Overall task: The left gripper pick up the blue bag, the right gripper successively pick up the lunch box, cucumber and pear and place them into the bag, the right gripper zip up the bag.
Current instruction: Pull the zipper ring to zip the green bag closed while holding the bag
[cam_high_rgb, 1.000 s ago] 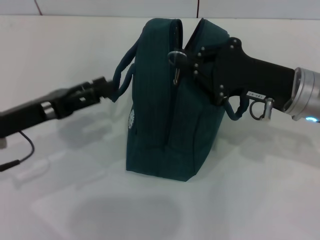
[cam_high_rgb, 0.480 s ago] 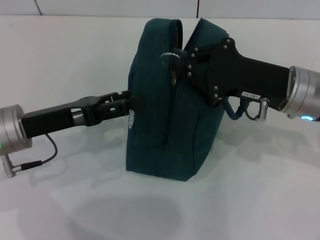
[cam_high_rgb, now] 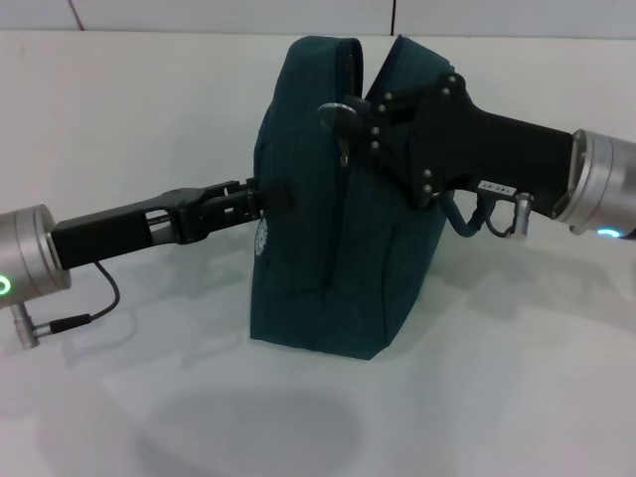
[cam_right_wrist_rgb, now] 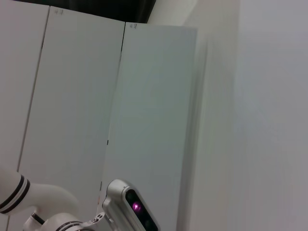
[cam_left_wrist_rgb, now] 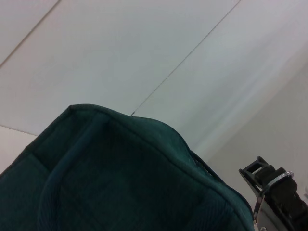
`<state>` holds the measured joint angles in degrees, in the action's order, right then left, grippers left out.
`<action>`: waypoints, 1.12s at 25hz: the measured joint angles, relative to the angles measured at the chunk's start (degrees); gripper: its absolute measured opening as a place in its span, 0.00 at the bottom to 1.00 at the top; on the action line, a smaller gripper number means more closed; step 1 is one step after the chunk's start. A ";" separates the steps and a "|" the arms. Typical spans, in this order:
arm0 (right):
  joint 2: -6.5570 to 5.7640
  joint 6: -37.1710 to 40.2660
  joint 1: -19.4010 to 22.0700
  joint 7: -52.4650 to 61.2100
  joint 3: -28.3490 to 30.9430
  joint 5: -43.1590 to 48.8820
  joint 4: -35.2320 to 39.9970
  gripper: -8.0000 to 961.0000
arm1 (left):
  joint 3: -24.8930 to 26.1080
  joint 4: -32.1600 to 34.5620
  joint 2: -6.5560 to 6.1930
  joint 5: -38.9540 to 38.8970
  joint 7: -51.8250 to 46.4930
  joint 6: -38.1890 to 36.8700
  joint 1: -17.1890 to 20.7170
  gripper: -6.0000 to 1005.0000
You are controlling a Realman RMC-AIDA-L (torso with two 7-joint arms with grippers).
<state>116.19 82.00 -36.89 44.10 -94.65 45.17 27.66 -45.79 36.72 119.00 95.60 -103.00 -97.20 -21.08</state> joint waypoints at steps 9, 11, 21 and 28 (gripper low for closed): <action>0.00 -0.01 0.29 0.04 0.32 -0.36 -0.57 0.01 | 0.00 -0.44 0.03 0.01 0.02 -0.13 -0.16 0.47; 0.00 -0.01 0.38 0.08 0.14 -1.05 -0.75 0.01 | 0.00 -0.52 0.04 0.01 0.15 -0.21 -0.39 0.40; 0.00 -0.22 1.48 0.59 0.18 -4.60 -1.03 0.01 | -1.44 -0.59 0.09 0.01 0.43 -0.30 -0.57 0.09; 0.00 -1.44 1.57 0.64 0.36 -4.90 -1.08 0.01 | -2.17 -0.59 0.09 0.02 0.56 -2.00 -0.54 0.07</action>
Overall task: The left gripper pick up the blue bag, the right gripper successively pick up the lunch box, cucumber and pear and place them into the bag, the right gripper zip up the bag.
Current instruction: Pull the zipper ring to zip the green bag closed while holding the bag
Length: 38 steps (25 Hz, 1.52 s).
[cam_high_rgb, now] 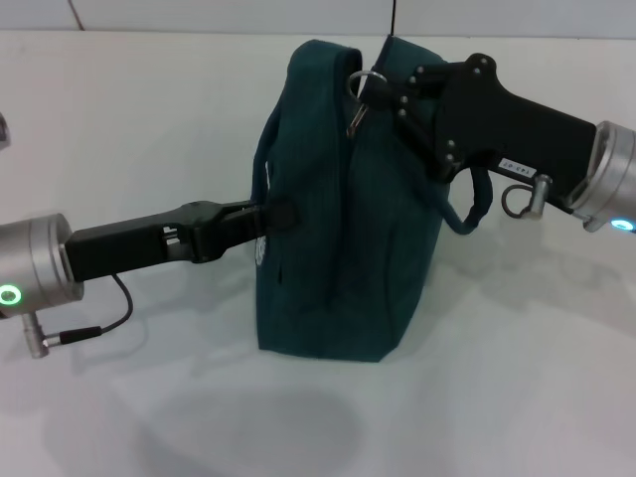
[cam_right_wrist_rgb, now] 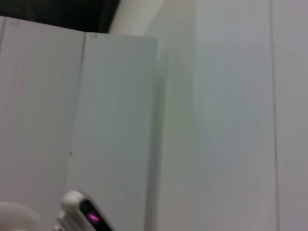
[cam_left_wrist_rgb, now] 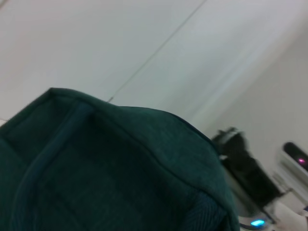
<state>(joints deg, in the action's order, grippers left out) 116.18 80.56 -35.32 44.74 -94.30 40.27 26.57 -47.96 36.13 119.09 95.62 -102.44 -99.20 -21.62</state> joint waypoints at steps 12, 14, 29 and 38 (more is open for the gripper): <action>0.00 -3.05 -0.24 -0.05 0.24 -1.70 0.31 0.01 | -0.02 0.00 -0.27 0.11 0.63 -1.99 0.33 0.07; -0.01 -3.10 -0.39 -0.20 0.26 -2.13 0.34 0.01 | -0.06 0.00 -0.25 0.25 0.67 -2.18 0.23 0.07; -0.16 -12.55 -2.01 -0.68 2.39 -2.58 0.83 0.01 | 0.49 0.00 -0.61 0.21 1.55 -4.32 1.34 0.08; -0.03 -19.32 -2.03 -0.71 2.63 -2.58 0.22 0.01 | 4.92 -0.36 -1.48 0.05 2.07 -4.43 3.19 0.12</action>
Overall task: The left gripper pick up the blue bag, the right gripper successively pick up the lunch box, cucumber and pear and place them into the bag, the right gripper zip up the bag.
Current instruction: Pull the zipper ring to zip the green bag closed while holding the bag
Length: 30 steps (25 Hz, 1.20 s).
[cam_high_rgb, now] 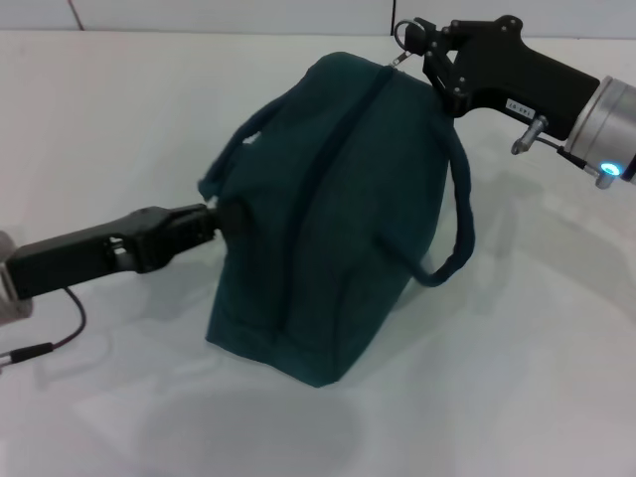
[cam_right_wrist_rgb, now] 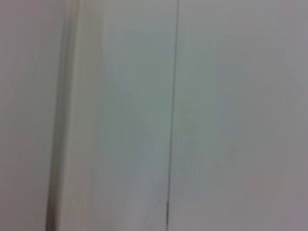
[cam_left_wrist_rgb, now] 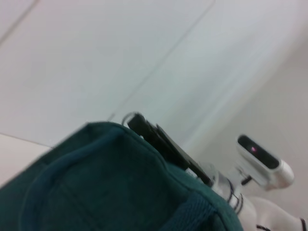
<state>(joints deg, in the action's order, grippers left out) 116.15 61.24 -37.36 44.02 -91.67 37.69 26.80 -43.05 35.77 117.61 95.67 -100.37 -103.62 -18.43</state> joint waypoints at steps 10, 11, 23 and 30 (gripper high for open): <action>0.04 -0.81 0.62 0.12 -0.68 0.01 -0.88 0.01 | 2.36 -1.19 -0.63 0.50 0.36 3.05 0.56 0.16; 0.04 -0.61 0.66 0.14 -0.68 0.01 -0.88 0.01 | 2.32 -1.20 -0.61 0.52 0.36 3.06 0.51 0.16; 0.03 -0.45 0.71 0.01 -0.70 0.02 -0.97 0.01 | 2.86 -0.83 -0.73 -1.12 1.23 2.44 -0.54 0.25; -0.11 -0.27 0.71 0.00 -0.51 0.02 -0.97 0.01 | 11.83 -0.52 -1.58 -2.27 0.26 2.58 -0.37 0.52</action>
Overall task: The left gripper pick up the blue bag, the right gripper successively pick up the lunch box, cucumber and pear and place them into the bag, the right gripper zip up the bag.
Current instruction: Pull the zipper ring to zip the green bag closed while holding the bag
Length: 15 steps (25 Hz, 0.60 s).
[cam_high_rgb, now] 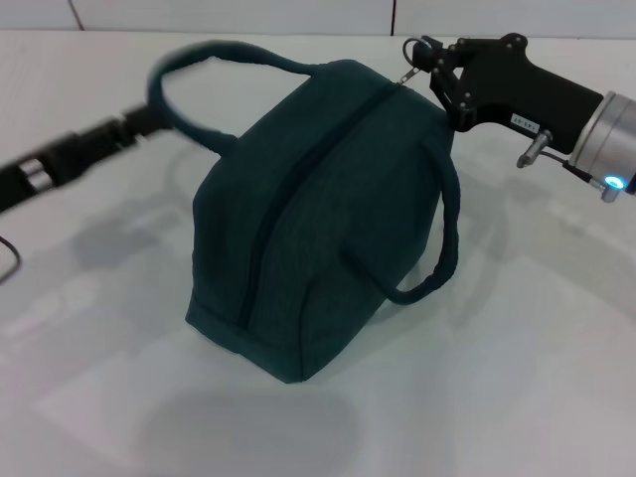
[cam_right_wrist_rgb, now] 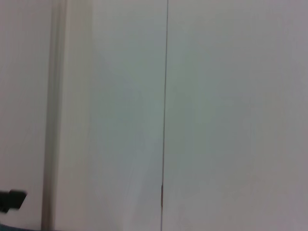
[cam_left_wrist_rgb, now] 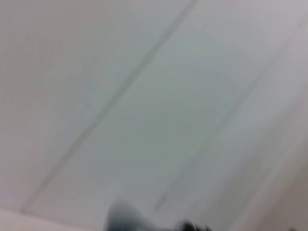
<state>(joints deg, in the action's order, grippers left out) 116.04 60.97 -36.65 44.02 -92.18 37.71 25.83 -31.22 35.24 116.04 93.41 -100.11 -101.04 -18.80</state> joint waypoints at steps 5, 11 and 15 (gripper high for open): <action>-0.04 0.05 0.00 0.00 0.13 0.00 0.01 0.01 | 3.07 0.03 0.02 -0.17 -0.02 0.63 -1.62 0.69; -0.12 0.12 0.00 0.00 0.16 0.25 0.01 0.01 | 3.75 -0.19 0.16 -1.08 -0.28 3.13 -4.48 0.77; -0.12 0.12 0.00 0.00 0.17 0.25 0.01 0.01 | 2.77 -0.54 0.46 1.20 -2.50 5.23 -7.99 0.77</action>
<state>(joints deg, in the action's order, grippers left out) 115.92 61.09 -36.65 44.03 -92.01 37.96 25.84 -28.45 34.70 116.50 94.61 -102.61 -95.81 -26.80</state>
